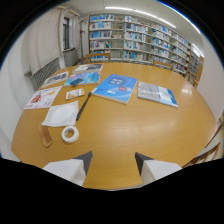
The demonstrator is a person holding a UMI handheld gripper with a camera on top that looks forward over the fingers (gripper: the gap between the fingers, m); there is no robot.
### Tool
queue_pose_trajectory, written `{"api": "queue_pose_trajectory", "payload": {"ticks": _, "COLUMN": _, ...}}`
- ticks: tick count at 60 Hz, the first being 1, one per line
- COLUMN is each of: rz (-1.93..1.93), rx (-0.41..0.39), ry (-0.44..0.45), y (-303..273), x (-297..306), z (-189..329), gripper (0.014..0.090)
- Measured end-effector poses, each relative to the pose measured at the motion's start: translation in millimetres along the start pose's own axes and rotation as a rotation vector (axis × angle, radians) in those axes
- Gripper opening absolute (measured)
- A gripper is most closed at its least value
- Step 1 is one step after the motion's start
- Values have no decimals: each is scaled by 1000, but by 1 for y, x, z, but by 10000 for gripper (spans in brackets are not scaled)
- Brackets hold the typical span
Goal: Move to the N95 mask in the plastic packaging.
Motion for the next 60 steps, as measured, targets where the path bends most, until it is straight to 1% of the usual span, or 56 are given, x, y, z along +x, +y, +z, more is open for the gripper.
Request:
{"api": "queue_pose_trajectory", "payload": {"ticks": 3, "rz": -1, "rx": 4, "ry": 7, "y": 12, "x": 0, "z": 13, "gripper": 846}}
{"api": "queue_pose_trajectory", "payload": {"ticks": 4, "rz": 1, "rx": 0, "ry": 6, "y": 1, "x": 0, "z": 2, "gripper": 847}}
{"api": "queue_pose_trajectory", "payload": {"ticks": 5, "rz": 0, "rx": 5, "ry": 11, "y": 13, "x": -1, "z": 14, "gripper": 846}}
{"api": "queue_pose_trajectory", "payload": {"ticks": 6, "rz": 1, "rx": 0, "ry": 11, "y": 3, "x": -1, "z": 3, "gripper": 846}}
{"api": "queue_pose_trajectory", "payload": {"ticks": 8, "rz": 1, "rx": 5, "ry": 16, "y": 12, "x": 0, "z": 14, "gripper": 845}}
{"api": "queue_pose_trajectory", "payload": {"ticks": 17, "rz": -4, "rx": 2, "ry": 27, "y": 12, "x": -3, "z": 11, "gripper": 843}}
{"api": "queue_pose_trajectory", "payload": {"ticks": 31, "rz": -7, "rx": -2, "ry": 35, "y": 17, "x": -35, "z": 8, "gripper": 842}}
{"api": "queue_pose_trajectory", "payload": {"ticks": 41, "rz": -4, "rx": -5, "ry": 35, "y": 19, "x": -74, "z": 7, "gripper": 844}}
{"api": "queue_pose_trajectory", "payload": {"ticks": 60, "rz": -20, "rx": -7, "ry": 20, "y": 18, "x": -172, "z": 8, "gripper": 846}}
